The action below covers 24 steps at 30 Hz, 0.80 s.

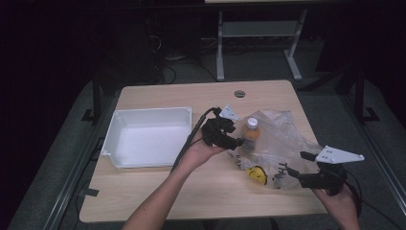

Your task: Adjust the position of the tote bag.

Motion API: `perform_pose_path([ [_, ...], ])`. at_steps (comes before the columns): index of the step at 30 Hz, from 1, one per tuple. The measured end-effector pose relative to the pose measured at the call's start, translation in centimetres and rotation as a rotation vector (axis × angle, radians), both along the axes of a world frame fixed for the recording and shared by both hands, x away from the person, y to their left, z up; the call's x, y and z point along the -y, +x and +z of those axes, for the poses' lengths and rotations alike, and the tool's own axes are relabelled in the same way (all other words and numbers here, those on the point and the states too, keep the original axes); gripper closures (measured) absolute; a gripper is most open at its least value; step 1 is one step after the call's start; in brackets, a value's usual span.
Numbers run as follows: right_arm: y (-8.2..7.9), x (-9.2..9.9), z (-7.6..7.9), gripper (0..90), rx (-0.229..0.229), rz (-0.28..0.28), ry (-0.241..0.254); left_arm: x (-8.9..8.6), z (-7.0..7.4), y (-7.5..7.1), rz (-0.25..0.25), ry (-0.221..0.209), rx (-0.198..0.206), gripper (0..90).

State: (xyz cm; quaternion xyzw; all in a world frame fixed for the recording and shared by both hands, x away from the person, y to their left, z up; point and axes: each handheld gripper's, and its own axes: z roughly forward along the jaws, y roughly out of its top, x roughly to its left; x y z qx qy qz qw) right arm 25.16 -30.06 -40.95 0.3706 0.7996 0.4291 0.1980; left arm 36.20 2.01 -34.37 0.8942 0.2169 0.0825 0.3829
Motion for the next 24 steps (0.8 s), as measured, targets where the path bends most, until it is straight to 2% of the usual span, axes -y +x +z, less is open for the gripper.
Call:
perform_pose_path([
  [3,0.0,0.0,0.0,22.1,-0.001,-0.006,0.001,0.3,-0.1,0.4,0.006,0.004,-0.004,44.5],
  [9,0.0,0.1,0.0,22.1,0.010,-0.007,-0.004,1.1,-0.5,0.8,-0.006,0.051,0.011,53.1],
  [12,0.0,0.3,0.1,22.2,0.011,-0.016,0.003,1.2,-0.6,0.9,-0.005,0.057,0.018,61.6],
  [16,0.0,0.3,0.0,22.1,0.005,-0.020,0.005,1.2,-0.8,1.2,-0.011,0.067,0.018,66.2],
  [17,0.0,0.3,0.0,22.1,0.001,-0.023,0.006,1.2,-0.8,1.2,-0.013,0.068,0.019,71.4],
  [24,0.0,0.3,0.0,22.1,0.003,-0.025,0.005,1.1,-0.9,1.2,-0.019,0.081,0.031,87.7],
])
